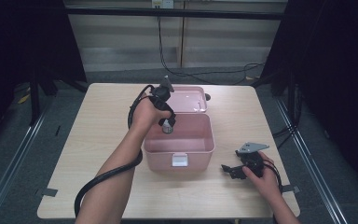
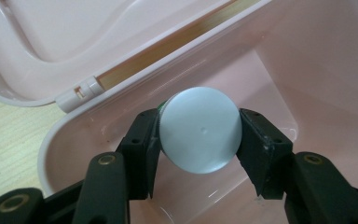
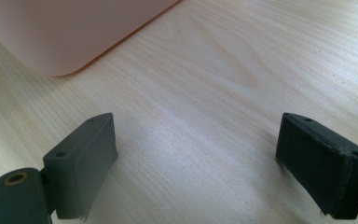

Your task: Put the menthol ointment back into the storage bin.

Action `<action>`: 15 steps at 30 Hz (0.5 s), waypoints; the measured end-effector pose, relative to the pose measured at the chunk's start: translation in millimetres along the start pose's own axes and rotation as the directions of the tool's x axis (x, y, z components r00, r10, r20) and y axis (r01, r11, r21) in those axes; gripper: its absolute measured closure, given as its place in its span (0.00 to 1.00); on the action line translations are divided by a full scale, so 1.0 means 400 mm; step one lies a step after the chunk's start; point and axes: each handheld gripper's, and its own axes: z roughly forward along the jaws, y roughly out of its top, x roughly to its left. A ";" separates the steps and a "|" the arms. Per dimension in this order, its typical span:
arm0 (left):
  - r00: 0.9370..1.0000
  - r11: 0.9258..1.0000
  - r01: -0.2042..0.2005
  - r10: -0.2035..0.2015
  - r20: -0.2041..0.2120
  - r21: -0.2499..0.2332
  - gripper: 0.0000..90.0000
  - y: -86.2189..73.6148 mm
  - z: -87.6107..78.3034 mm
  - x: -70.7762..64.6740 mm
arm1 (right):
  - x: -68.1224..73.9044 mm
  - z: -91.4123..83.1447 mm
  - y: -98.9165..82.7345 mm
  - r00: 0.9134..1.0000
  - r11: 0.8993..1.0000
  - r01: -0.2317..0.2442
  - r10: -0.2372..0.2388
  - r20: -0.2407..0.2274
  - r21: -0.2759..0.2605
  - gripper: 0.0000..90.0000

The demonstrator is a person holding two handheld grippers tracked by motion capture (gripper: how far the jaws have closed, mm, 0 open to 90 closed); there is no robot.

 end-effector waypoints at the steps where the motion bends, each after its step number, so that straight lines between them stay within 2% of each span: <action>1: 1.000 1.000 0.002 -0.002 0.001 -0.001 0.56 0.000 0.002 -0.001 | 0.000 0.000 0.000 1.000 1.000 0.002 -0.002 0.000 0.000 0.13; 5: 1.000 1.000 0.013 -0.013 0.000 0.002 0.56 0.000 0.017 -0.002 | 0.000 0.000 0.000 1.000 1.000 0.000 0.000 0.000 0.000 0.13; 8: 1.000 1.000 0.006 -0.006 -0.005 -0.005 0.56 0.000 0.027 0.002 | 0.000 0.000 0.000 1.000 1.000 0.000 0.000 0.002 0.001 0.13; 15: 1.000 1.000 0.029 -0.029 -0.002 -0.009 0.56 0.000 0.048 0.006 | 0.000 0.000 0.000 1.000 1.000 0.000 0.000 0.000 0.001 0.13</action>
